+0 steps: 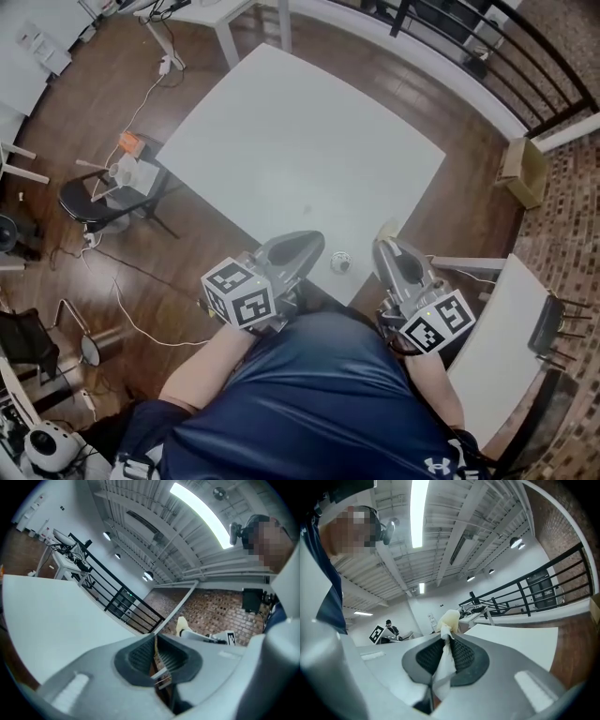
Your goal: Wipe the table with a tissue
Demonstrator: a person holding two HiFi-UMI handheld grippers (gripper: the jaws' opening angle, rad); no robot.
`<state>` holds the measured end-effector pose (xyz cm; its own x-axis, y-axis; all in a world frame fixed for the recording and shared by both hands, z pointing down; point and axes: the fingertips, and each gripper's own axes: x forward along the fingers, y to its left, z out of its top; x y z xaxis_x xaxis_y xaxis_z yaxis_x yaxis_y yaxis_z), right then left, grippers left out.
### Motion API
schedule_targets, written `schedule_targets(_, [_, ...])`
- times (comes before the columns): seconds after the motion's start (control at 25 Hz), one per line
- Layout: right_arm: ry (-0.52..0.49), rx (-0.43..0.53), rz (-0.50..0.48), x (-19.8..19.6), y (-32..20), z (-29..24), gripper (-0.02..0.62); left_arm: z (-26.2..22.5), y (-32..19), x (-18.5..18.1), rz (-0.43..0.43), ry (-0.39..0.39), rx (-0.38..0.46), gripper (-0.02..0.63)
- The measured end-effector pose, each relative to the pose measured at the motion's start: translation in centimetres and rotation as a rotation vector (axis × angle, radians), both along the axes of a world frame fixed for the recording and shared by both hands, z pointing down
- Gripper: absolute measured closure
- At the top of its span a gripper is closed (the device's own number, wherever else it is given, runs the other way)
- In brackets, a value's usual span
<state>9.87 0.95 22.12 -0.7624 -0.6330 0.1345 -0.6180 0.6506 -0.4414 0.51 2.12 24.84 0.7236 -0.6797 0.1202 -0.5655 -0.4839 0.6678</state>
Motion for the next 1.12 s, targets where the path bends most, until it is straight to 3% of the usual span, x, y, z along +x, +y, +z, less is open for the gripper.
schedule_targets(1.12, [-0.015,0.019,0.024,0.37,0.63,-0.35,0.580,-0.30,0.46,-0.66,0.004,-0.008,0.008,0.588])
